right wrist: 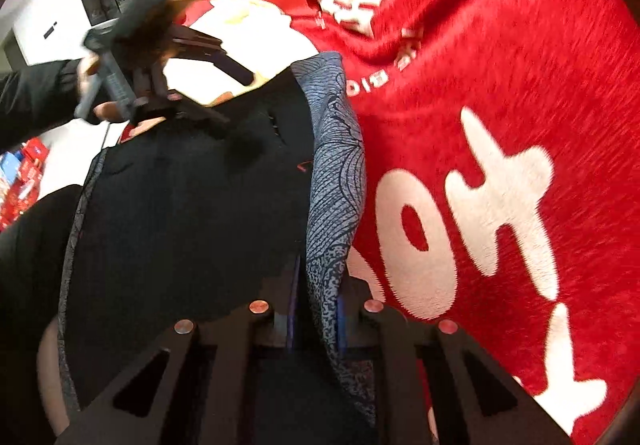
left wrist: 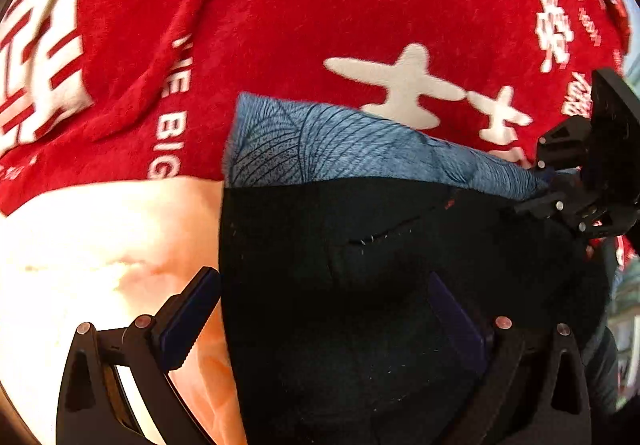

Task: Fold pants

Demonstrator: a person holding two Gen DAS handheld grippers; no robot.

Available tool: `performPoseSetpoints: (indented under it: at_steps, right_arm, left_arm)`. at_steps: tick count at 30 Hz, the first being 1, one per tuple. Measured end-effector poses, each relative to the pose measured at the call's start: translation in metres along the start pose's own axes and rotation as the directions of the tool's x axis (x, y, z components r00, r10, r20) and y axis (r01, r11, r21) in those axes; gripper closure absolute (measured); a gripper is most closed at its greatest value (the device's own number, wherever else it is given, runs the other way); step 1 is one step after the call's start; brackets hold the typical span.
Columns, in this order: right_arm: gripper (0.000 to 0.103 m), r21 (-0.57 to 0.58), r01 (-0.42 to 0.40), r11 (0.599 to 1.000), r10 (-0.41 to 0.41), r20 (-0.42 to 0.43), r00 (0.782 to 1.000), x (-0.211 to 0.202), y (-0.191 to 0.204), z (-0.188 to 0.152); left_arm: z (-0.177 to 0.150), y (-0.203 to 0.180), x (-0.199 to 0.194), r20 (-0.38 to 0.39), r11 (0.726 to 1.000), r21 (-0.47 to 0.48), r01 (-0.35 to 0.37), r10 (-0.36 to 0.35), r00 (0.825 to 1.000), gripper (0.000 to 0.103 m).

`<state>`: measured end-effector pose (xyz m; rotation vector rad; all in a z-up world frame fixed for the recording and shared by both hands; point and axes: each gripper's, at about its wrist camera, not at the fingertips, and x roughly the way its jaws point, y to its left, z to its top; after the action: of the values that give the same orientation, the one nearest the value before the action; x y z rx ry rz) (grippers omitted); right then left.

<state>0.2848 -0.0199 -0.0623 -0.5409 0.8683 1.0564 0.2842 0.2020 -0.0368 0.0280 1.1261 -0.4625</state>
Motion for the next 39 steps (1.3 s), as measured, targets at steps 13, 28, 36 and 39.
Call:
performPoseSetpoints:
  at_steps: [13,28,36,39]
  right_arm:
    - [0.088,-0.048,0.038,0.998,-0.036,0.03,0.999,-0.018,0.022,-0.003]
    - [0.021,0.118,-0.048,0.992,0.049,0.001,0.999,-0.013,-0.019,-0.021]
    - [0.021,0.214,-0.127,0.969,0.168,-0.187,0.968,0.039,-0.071,-0.036]
    - [0.09,0.238,-0.215,0.947,0.261,-0.182,0.948,0.032,-0.074,-0.031]
  left_arm:
    - [0.03,0.015,0.02,-0.083,0.976,-0.042,0.211,-0.214,0.973,0.0]
    - [0.025,-0.026,0.006,-0.085,0.984,0.081,0.159,-0.152,0.985,0.083]
    - [0.019,-0.026,-0.007,-0.055,0.985,0.075,0.152,-0.149,0.987,0.083]
    - [0.014,-0.024,-0.015,-0.034,0.984,0.059,0.166,-0.164,0.986,0.083]
